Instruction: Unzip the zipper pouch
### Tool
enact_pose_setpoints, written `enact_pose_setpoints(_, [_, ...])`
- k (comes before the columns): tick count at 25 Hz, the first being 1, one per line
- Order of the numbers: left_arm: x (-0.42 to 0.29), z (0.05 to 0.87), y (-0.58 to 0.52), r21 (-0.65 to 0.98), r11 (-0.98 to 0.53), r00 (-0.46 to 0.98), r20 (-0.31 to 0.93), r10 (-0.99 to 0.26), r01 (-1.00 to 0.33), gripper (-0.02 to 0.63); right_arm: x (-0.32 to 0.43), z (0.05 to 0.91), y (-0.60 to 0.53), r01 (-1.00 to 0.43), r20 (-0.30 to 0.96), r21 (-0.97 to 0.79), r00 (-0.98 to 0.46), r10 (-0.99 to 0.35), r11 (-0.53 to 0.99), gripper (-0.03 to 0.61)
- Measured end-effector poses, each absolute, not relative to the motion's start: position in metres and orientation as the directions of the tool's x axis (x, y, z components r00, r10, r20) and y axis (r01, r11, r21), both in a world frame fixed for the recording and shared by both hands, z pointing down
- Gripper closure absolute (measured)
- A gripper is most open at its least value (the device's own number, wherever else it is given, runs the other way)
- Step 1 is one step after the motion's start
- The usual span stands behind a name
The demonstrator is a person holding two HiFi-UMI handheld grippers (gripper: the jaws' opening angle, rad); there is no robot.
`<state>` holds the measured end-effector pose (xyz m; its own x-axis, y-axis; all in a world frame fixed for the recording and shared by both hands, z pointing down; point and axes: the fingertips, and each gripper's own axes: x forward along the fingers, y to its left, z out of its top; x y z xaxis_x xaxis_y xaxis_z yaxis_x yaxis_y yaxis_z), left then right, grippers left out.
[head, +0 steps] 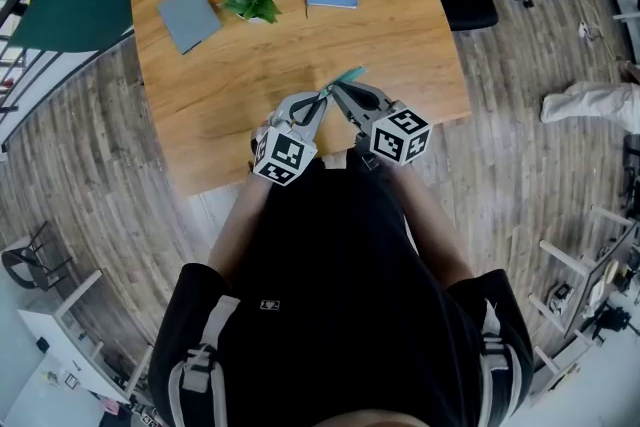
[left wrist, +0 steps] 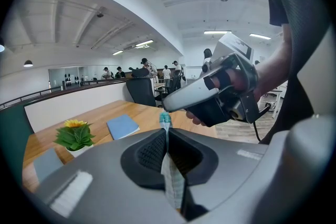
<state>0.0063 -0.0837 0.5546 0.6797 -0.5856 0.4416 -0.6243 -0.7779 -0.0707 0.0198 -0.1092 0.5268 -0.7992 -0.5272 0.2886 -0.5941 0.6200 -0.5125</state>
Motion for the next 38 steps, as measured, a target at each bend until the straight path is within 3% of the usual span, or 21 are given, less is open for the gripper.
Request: enact_pose_setpoints(38, [0.004,0.538,-0.075,-0.066,-0.800,0.714,0.413,-0.566,-0.596,0.609,0.054,0.535,-0.131,-0.659,0.320,-0.499,-0.744,-0.587,0.563,0.574])
